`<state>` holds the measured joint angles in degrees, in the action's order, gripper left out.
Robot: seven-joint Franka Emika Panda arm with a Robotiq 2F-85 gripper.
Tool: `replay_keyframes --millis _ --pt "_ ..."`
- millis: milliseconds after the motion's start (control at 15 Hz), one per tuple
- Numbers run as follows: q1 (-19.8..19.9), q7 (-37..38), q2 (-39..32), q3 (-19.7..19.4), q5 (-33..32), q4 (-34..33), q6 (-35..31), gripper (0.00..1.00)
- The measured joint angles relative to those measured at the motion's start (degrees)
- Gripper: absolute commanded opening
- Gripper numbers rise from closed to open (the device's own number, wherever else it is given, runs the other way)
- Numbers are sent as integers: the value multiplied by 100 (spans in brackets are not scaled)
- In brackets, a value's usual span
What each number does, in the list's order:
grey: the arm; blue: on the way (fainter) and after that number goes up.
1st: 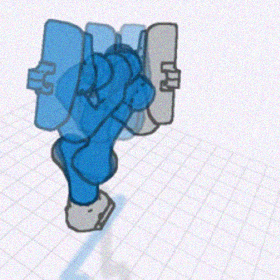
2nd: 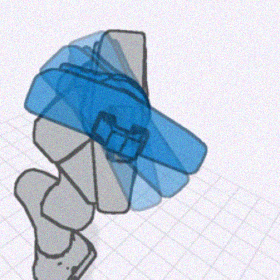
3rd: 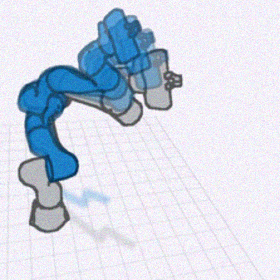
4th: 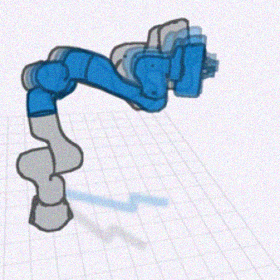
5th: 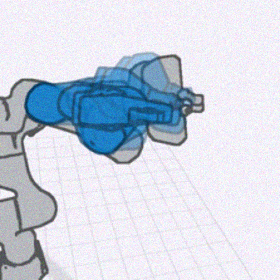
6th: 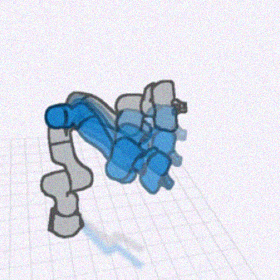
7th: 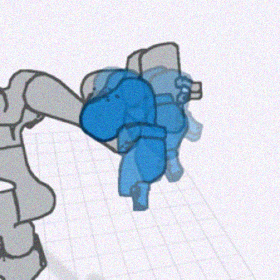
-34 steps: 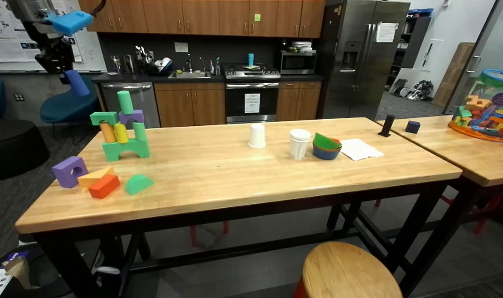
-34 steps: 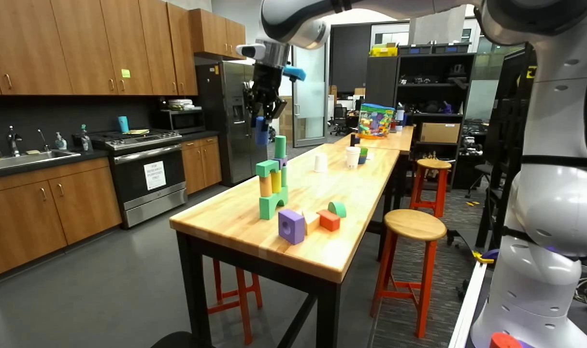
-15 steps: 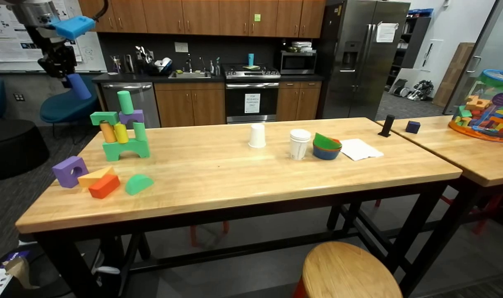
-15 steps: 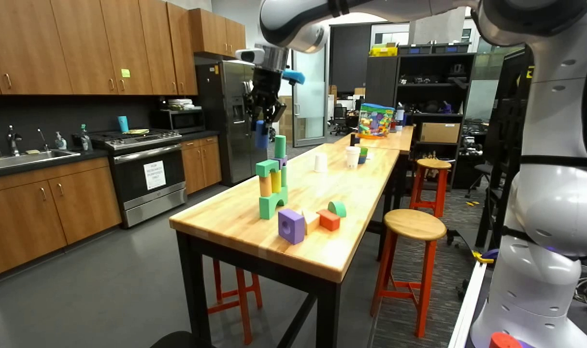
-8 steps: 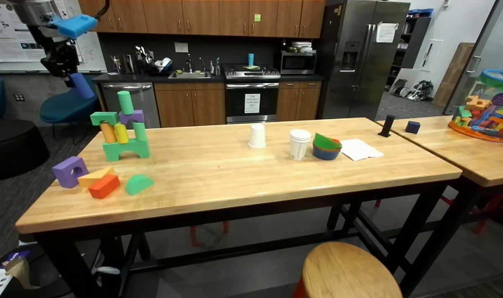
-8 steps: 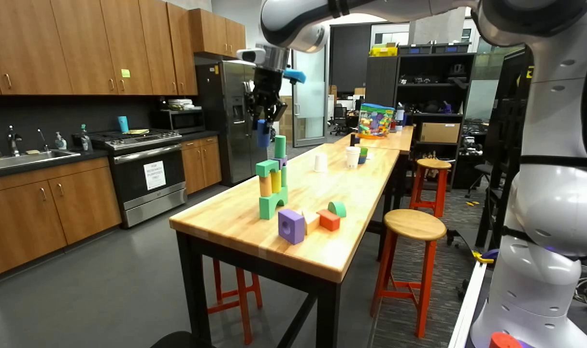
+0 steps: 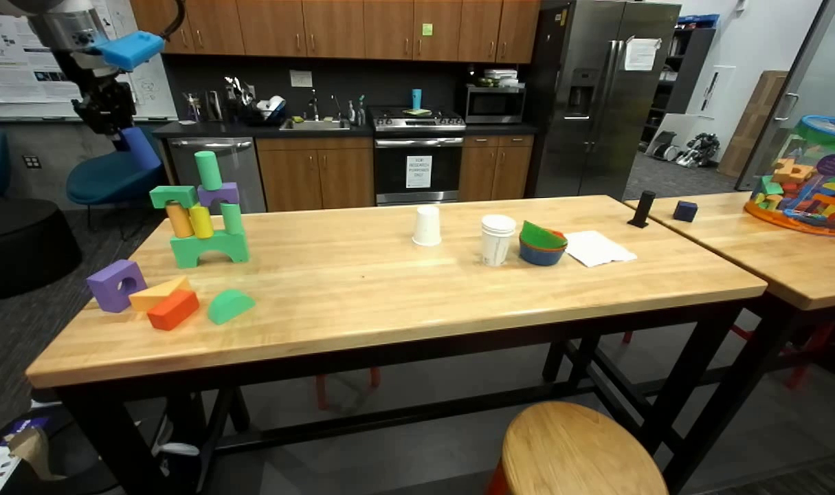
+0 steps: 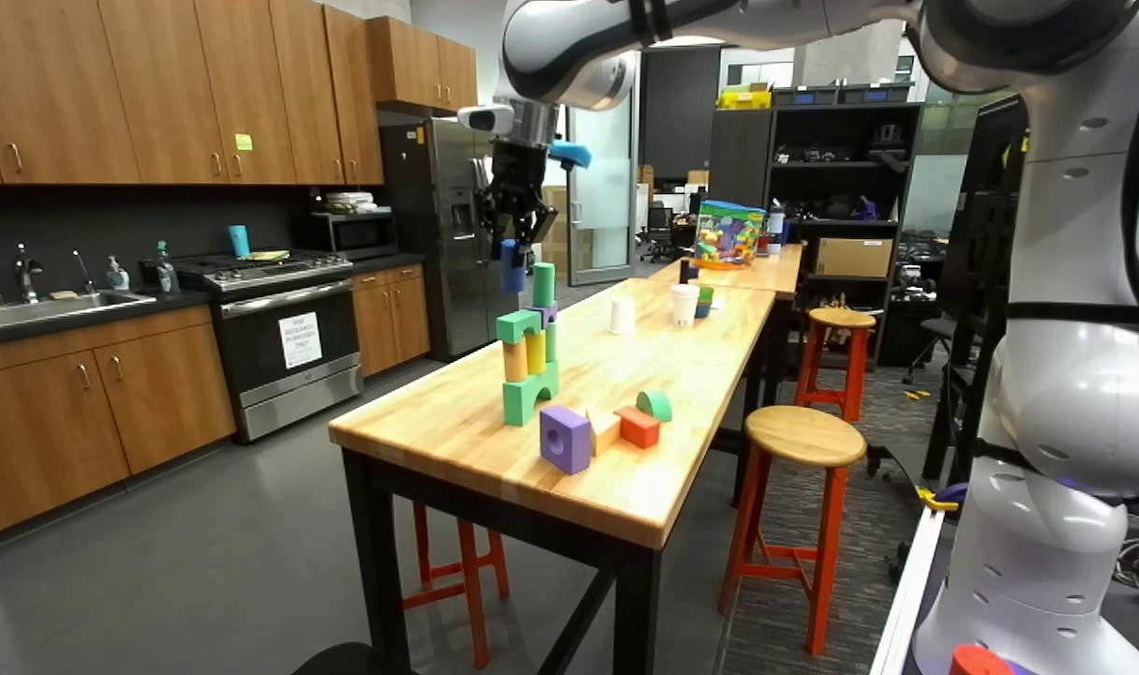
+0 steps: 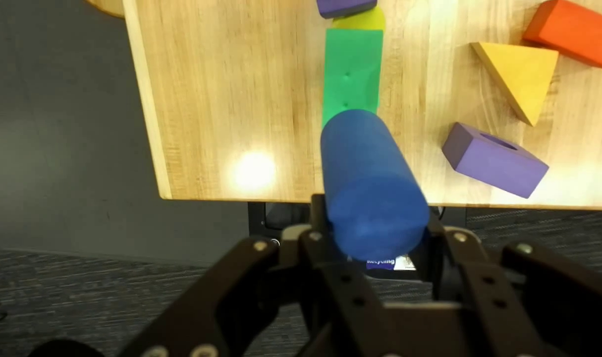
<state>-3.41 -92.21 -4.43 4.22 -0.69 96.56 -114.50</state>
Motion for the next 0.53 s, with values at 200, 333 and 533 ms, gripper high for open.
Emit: replay_keyframes --millis 200,333,533 --pt "-1 -139 -43 4 -4 0 -17 14" --pt "-1 -202 -65 7 -14 0 -39 14" --pt "-1 -225 -84 8 -19 1 -63 14"
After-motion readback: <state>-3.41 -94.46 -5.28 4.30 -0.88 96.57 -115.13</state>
